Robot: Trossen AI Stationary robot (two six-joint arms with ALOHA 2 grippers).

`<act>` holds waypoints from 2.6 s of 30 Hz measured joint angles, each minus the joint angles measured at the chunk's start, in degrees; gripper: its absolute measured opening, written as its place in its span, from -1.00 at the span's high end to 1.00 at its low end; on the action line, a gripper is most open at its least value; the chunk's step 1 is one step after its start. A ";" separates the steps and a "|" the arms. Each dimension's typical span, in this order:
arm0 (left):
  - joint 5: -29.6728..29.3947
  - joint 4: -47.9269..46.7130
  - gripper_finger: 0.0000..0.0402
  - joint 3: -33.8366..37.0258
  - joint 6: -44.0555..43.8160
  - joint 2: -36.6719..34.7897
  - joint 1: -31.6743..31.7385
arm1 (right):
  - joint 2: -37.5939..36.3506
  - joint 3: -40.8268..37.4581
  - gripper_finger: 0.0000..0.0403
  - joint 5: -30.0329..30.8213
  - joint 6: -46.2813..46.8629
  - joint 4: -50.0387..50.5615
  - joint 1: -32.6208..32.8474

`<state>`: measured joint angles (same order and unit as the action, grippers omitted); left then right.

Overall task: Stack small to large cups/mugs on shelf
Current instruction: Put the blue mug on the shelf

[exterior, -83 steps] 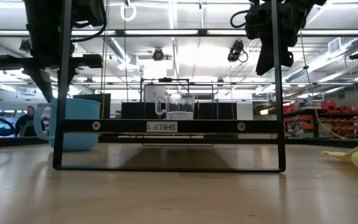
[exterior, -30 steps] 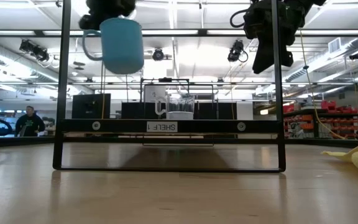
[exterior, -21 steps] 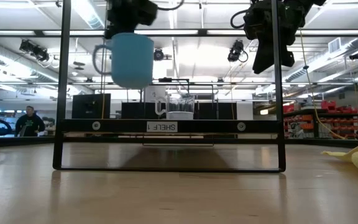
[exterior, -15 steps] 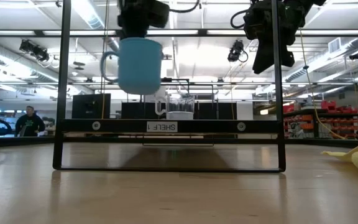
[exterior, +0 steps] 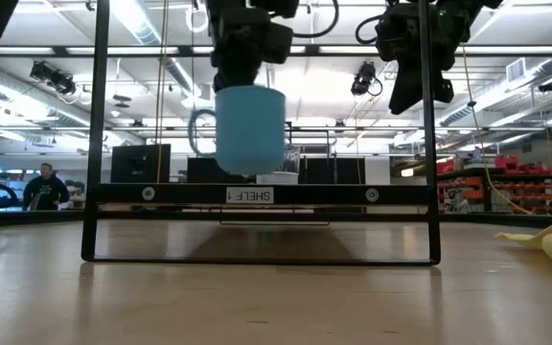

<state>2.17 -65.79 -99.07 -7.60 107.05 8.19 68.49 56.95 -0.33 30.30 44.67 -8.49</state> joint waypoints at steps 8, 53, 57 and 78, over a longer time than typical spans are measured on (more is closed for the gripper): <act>-0.61 4.72 0.95 -0.05 -0.13 1.52 0.66 | 0.00 -0.02 0.72 0.32 0.15 -0.44 0.00; -1.29 4.46 0.76 0.02 0.82 4.74 0.61 | 0.00 -0.02 0.72 0.30 1.18 -3.25 0.00; -1.29 4.73 0.70 0.02 0.82 4.74 0.61 | 0.00 -0.02 0.72 0.32 1.16 -3.24 0.00; -10.73 -25.60 0.38 -19.52 -3.56 4.63 0.98 | 0.00 0.00 0.72 0.20 2.51 -2.94 0.07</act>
<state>-8.56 -91.39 -118.58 -11.16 111.68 9.17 68.49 56.94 -0.13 32.82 41.73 -8.43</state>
